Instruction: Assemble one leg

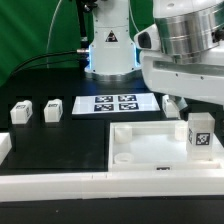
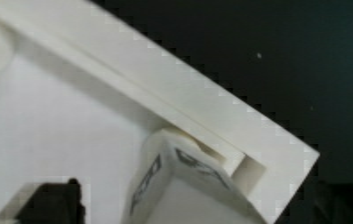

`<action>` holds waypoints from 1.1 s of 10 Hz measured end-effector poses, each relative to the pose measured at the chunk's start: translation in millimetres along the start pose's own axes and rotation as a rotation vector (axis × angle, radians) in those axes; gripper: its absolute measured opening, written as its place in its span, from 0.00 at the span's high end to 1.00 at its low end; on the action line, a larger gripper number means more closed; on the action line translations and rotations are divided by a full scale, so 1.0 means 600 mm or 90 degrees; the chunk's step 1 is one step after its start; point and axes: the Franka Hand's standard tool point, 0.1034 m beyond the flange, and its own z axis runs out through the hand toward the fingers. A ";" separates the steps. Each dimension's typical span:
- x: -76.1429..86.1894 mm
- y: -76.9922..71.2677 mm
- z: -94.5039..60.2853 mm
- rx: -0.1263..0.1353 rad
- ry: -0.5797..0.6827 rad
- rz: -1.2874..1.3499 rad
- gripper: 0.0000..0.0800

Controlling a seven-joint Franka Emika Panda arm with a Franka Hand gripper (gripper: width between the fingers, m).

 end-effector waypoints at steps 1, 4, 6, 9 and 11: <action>0.001 0.000 -0.002 -0.012 0.004 -0.081 0.19; -0.003 -0.004 -0.005 -0.062 0.021 -0.319 0.19; 0.001 -0.001 -0.005 -0.067 0.016 -0.468 0.19; 0.001 0.000 -0.004 -0.066 0.014 -0.494 0.19; 0.001 0.000 -0.004 -0.066 0.014 -0.494 0.22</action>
Offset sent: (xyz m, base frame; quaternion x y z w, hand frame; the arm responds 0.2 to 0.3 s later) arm 0.0090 -0.0013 0.0019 -0.1125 0.0378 -0.2972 0.9474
